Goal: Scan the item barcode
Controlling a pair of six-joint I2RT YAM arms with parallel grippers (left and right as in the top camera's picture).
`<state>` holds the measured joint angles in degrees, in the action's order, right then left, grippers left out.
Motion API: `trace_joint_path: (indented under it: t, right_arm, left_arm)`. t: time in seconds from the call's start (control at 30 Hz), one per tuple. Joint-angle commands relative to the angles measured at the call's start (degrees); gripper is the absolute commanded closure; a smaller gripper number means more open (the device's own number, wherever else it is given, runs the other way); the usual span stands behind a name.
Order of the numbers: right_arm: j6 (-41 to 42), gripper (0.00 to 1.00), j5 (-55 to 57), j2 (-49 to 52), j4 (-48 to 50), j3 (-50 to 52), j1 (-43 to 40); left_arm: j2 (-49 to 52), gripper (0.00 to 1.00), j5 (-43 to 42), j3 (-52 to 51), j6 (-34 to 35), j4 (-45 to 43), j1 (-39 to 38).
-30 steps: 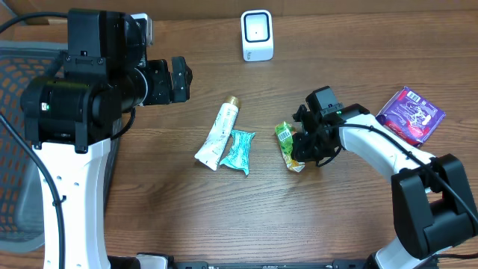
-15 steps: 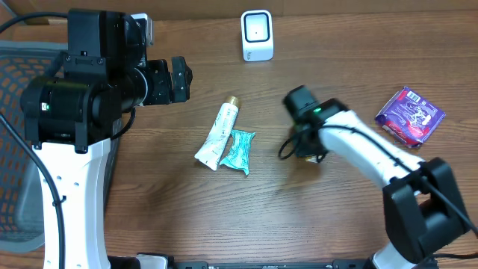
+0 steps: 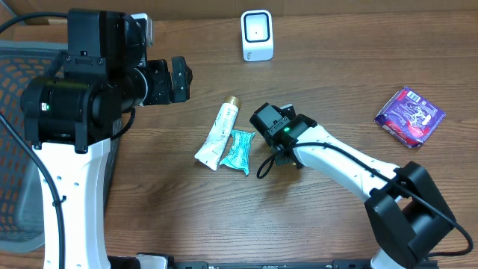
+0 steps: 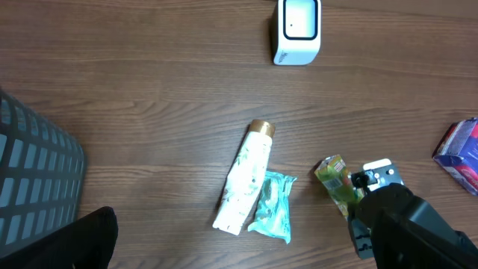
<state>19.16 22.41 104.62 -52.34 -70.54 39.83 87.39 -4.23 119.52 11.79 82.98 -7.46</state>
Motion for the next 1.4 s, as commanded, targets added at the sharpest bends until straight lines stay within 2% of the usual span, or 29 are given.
trace_joint_path:
  t: [0.0,0.17,0.33,0.47,0.63,0.77,0.83,1.0,1.07,1.2,1.37]
  right_arm:
    - [0.0,0.58,-2.2,0.6,0.2,-1.8,-0.2]
    - [-1.6,0.63,-7.8,0.6,-0.1,-1.8,0.0]
    - [-1.6,0.63,-8.2,0.6,-0.6,-1.8,1.6]
    - [-4.2,0.53,-8.6,0.6,-0.9,-2.3,3.6]
    - [-1.3,0.41,-8.6,0.5,-4.0,-6.8,3.4]
    - [1.1,0.38,-10.2,-0.1,-8.5,-12.7,-0.1]
    - [1.1,0.38,-13.7,-0.7,-10.5,-15.6,-2.8]
    - [1.7,0.11,-26.5,-1.4,-13.0,-17.6,-12.1]
    - [-1.9,0.0,-32.9,-1.4,-12.9,-16.1,-16.7]
    - [-13.8,0.0,-49.4,-1.3,-11.8,-11.0,-24.7]
    - [-17.6,0.02,-59.7,-1.3,-4.9,-2.3,-30.4]
  left_arm:
    - [0.3,0.0,0.2,0.5,-1.1,-0.1,-0.1]
    - [0.3,0.0,0.2,0.5,-1.1,-0.1,-0.1]
    - [0.3,0.0,0.2,0.5,-1.1,-0.1,-0.1]
    - [0.3,0.0,0.2,0.5,-1.1,-0.1,-0.1]
    - [0.3,0.0,0.2,0.5,-1.1,-0.1,-0.1]
    - [0.3,0.0,0.2,0.5,-1.1,-0.1,-0.1]
    - [0.3,0.01,0.2,0.5,-1.1,-0.1,-0.1]
    - [0.3,0.0,0.2,0.5,-1.1,-0.1,-0.1]
    - [0.3,0.0,0.2,0.5,-1.1,-0.1,-0.1]
    - [0.3,0.01,0.2,0.5,-1.1,-0.1,-0.1]
    - [0.3,0.0,0.2,0.5,-1.1,0.0,-0.1]
